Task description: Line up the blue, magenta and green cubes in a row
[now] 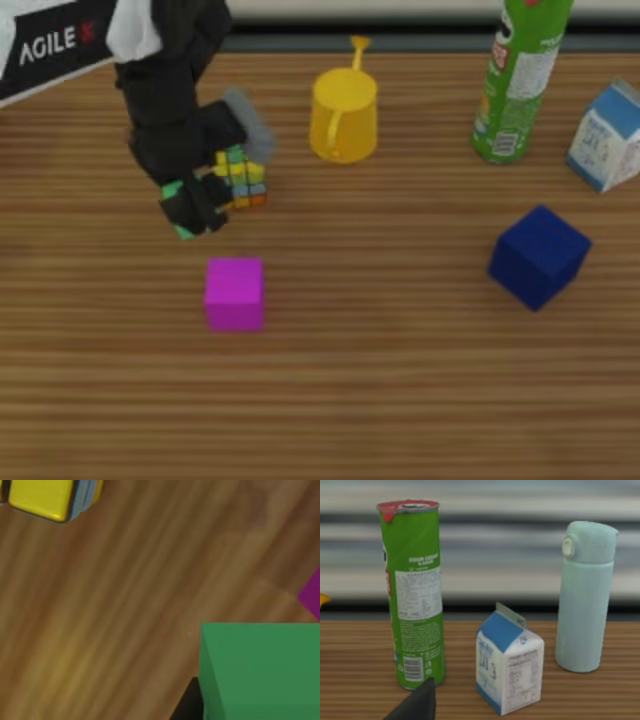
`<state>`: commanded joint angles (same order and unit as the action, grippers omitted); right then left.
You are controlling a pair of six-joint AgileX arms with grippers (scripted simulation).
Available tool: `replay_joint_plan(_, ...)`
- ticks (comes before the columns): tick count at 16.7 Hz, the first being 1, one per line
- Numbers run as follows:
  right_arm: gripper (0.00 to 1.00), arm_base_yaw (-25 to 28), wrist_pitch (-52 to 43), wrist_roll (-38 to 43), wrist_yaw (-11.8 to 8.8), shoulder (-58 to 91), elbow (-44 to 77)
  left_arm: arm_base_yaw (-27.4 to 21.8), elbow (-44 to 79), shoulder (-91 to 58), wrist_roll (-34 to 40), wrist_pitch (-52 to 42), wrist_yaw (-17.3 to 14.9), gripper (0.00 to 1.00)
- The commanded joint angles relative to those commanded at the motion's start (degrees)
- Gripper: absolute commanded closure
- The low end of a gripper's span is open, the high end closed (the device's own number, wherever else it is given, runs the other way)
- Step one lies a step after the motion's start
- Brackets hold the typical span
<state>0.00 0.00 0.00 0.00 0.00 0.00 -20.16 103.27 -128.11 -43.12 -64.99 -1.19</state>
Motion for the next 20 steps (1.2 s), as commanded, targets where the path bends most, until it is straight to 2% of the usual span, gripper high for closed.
replay_joint_plan(6, 0.0, 0.0, 0.0, 0.0, 0.0, 0.0, 0.0, -23.6, 15.2, -8.2, 3.7, -8.0, -0.4, 1.0)
replay_joint_plan(9, 0.0, 0.0, 0.0, 0.0, 0.0, 0.0, 0.0, -30.7, 20.5, -10.2, 5.1, -10.0, -0.2, 1.0)
replay_joint_plan(11, 0.0, 0.0, 0.0, 0.0, 0.0, 0.0, 0.0, -32.3, 21.9, -10.6, 5.5, -10.5, -0.1, 1.0)
replay_joint_plan(16, 0.0, 0.0, 0.0, 0.0, 0.0, 0.0, 0.0, -32.3, 21.5, -10.3, 5.4, -10.2, -0.1, 1.0)
replay_joint_plan(20, 0.0, 0.0, 0.0, 0.0, 0.0, 0.0, 0.0, -32.3, 16.7, -11.8, 5.6, -3.7, -0.2, 1.0)
